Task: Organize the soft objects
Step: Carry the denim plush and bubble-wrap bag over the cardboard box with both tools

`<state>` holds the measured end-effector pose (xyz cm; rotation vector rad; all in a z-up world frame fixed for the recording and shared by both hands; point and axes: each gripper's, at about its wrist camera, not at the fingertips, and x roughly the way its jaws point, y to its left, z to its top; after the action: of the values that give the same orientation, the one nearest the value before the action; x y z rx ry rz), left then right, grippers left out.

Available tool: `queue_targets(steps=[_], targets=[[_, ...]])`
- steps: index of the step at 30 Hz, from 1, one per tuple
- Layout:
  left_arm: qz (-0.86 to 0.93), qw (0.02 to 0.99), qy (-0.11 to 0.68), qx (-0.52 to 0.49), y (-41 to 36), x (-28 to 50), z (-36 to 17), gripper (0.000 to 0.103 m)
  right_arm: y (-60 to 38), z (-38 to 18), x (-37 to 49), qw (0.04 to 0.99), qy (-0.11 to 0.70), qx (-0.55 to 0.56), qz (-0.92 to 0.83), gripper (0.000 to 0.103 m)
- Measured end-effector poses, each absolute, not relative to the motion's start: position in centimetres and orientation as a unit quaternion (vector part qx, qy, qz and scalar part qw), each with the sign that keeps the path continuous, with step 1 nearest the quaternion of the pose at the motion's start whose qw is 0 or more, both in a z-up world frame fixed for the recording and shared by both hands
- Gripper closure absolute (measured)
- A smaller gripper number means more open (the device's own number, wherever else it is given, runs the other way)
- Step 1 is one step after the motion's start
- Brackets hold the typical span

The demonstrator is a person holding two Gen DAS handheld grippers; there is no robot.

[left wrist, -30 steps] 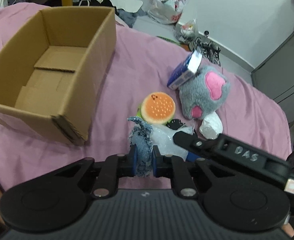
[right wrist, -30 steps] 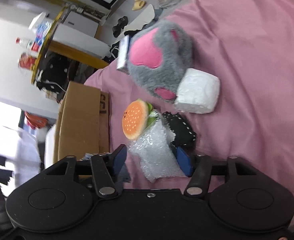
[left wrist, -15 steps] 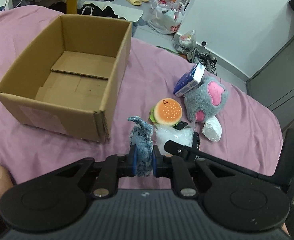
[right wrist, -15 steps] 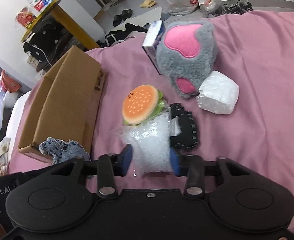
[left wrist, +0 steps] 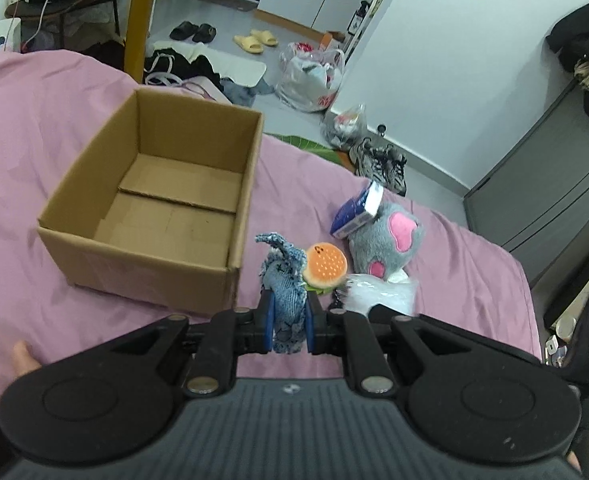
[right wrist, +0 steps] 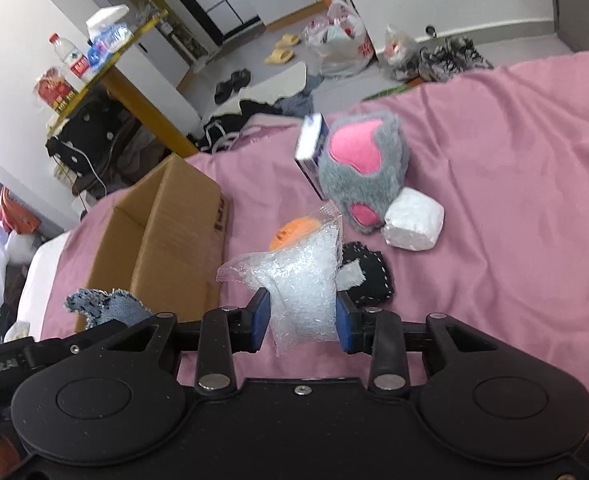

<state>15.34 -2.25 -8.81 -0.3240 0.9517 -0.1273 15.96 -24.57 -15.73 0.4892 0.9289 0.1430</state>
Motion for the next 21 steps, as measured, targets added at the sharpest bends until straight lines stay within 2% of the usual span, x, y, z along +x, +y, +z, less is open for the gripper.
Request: queue_targets(steps=[12,21], targets=[[-0.051,0.902,0.404,-0.145,2.3,14.9,-4.9,0.089,-21.9,-11.9,14.7,0.886,0.406,0.218,0.047,0.069],[-0.044,0.907,0.400,-0.127,6.1,15.7,-3.4,0.089,-19.6,-9.8,15.0,0.894,0.390,0.212,0.056,0.069]])
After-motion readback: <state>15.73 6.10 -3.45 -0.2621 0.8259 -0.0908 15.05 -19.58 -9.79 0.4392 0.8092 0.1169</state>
